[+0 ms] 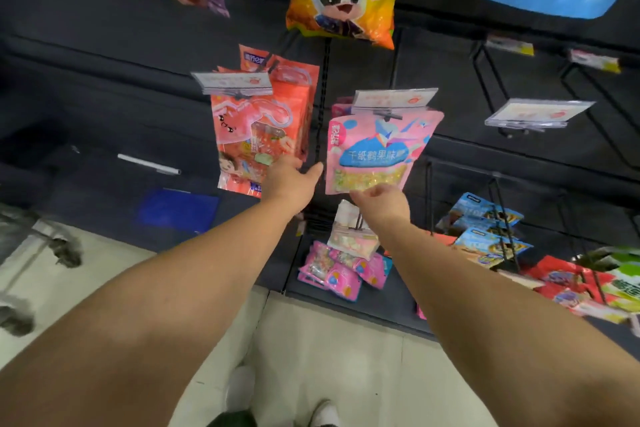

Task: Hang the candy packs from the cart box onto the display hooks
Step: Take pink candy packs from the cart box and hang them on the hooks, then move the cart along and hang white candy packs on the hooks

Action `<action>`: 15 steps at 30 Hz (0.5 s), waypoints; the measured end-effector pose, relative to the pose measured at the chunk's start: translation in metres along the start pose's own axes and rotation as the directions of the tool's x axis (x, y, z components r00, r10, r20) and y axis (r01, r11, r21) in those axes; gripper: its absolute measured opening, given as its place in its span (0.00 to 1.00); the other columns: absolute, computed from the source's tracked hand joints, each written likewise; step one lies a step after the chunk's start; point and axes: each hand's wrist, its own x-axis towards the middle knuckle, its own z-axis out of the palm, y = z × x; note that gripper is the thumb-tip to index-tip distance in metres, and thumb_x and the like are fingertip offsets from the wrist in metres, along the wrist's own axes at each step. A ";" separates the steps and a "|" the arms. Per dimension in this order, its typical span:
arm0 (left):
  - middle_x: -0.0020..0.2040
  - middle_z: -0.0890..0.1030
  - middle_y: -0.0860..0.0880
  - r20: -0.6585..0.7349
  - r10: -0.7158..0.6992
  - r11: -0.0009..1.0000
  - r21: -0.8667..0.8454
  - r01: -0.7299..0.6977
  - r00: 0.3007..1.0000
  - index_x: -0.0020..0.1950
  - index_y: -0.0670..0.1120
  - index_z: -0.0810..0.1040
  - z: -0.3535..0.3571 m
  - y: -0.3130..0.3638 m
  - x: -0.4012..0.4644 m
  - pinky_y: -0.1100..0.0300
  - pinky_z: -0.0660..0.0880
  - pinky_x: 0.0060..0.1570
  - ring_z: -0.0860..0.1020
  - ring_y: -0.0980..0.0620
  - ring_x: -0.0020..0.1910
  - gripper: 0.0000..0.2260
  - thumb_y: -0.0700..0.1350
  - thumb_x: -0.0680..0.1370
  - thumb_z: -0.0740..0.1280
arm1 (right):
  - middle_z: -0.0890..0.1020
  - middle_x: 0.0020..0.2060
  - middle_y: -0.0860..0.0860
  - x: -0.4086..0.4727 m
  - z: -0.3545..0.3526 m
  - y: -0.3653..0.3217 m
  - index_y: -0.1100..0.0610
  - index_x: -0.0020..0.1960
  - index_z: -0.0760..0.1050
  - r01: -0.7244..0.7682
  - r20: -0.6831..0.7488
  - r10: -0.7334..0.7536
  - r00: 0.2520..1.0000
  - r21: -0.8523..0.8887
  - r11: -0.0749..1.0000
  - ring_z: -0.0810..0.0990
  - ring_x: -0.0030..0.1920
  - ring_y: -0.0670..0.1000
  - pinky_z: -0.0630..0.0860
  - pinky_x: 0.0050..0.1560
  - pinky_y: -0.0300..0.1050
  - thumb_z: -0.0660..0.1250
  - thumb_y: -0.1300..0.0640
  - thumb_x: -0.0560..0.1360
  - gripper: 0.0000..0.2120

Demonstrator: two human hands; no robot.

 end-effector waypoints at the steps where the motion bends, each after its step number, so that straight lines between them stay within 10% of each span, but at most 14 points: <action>1: 0.55 0.80 0.49 -0.012 0.019 0.997 0.077 -0.018 1.000 0.61 0.46 0.78 -0.010 -0.009 -0.004 0.52 0.76 0.52 0.79 0.44 0.56 0.19 0.59 0.79 0.67 | 0.82 0.43 0.53 -0.002 0.012 -0.007 0.56 0.47 0.78 0.061 0.069 -0.057 0.996 -0.058 0.996 0.82 0.50 0.57 0.79 0.53 0.50 0.70 0.49 0.76 0.10; 7: 0.70 0.73 0.45 -0.029 -0.034 0.858 0.511 0.044 0.999 0.73 0.55 0.70 -0.108 -0.072 -0.015 0.47 0.70 0.66 0.70 0.40 0.70 0.23 0.60 0.80 0.64 | 0.82 0.57 0.53 -0.031 0.097 -0.084 0.52 0.67 0.75 0.470 0.390 -0.348 0.852 -0.276 0.839 0.81 0.55 0.57 0.77 0.53 0.47 0.66 0.49 0.79 0.18; 15: 0.78 0.64 0.47 -0.274 -0.208 0.797 0.509 0.325 0.939 0.79 0.53 0.62 -0.308 -0.181 -0.024 0.49 0.62 0.72 0.62 0.43 0.76 0.31 0.62 0.79 0.64 | 0.72 0.69 0.53 -0.114 0.291 -0.219 0.45 0.76 0.65 0.805 0.607 -0.531 0.592 -0.403 0.436 0.71 0.69 0.57 0.71 0.67 0.52 0.66 0.41 0.76 0.30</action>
